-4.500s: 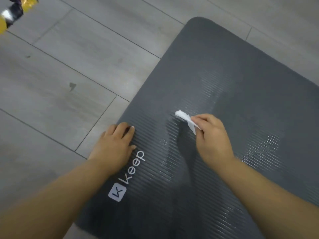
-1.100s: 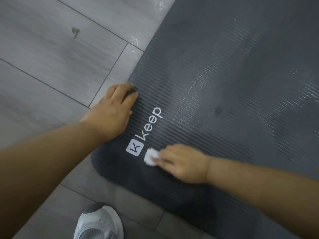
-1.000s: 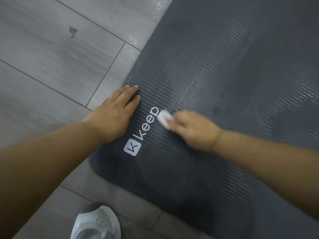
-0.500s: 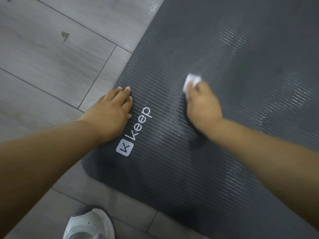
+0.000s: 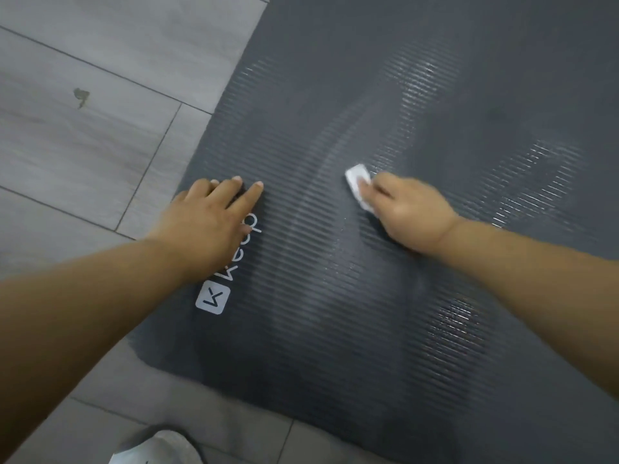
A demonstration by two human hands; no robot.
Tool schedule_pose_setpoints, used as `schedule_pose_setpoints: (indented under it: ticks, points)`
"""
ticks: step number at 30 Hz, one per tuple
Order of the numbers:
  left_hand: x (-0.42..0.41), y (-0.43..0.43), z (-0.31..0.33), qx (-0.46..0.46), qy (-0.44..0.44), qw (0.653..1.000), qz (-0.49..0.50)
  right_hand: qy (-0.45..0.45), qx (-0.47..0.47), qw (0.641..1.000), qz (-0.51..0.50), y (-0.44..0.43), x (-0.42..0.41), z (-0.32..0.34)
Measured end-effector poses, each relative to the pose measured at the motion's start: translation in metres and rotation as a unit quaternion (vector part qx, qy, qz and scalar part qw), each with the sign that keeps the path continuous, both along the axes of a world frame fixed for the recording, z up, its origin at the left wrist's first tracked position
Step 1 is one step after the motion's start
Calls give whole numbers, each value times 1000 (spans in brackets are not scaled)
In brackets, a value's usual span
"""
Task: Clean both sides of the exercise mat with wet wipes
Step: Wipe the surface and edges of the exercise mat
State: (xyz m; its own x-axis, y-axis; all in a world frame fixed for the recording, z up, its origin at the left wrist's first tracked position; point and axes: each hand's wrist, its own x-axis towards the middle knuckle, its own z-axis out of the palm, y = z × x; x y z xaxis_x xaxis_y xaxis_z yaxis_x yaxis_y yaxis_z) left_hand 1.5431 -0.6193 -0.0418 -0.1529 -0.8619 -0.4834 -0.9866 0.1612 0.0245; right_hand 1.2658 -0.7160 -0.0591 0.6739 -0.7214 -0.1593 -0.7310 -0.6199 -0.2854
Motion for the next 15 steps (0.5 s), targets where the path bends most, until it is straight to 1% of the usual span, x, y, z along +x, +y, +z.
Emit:
schedule_pose_setpoints:
  ticks: [1, 2, 4, 5, 6, 7, 8, 9, 11, 12, 14, 15]
  points:
    - [-3, -4, 3, 0, -10, 1000, -4, 6, -62, 996, -62, -25, -10, -1]
    - [-7, -8, 5, 1, -20, 1000, -1, 33, -90, 987, -132, -46, -20, -3]
    - [-17, -16, 8, 11, -39, 999, 15, 85, -66, 954, -281, -72, -30, -5]
    - [-22, -19, 10, 15, -36, 999, 27, 86, -39, 937, -337, -77, -29, -7]
    - [-26, -20, 11, 18, -24, 999, 36, 73, -22, 929, -363, -76, -23, -7]
    - [-29, -20, 10, 19, -6, 999, 42, 60, -16, 929, -365, -67, -13, -7]
    - [-31, -19, 9, 20, 9, 999, 39, 50, -16, 936, -347, -53, -3, -10]
    - [-32, -18, 7, 23, 12, 999, 29, 29, -26, 952, -304, -34, 5, -15]
    - [-32, -17, 4, 36, -6, 999, 1, -40, -48, 986, -154, 18, 21, -20]
    - [-31, -17, 4, 45, -21, 999, -8, -72, -41, 995, -63, 43, 22, -19]
    - [-30, -22, 7, 63, -38, 997, -14, -92, -27, 989, 111, 68, 14, -18]
    - [-31, -25, 8, 68, -43, 997, -17, -85, -29, 981, 174, 63, 7, -17]
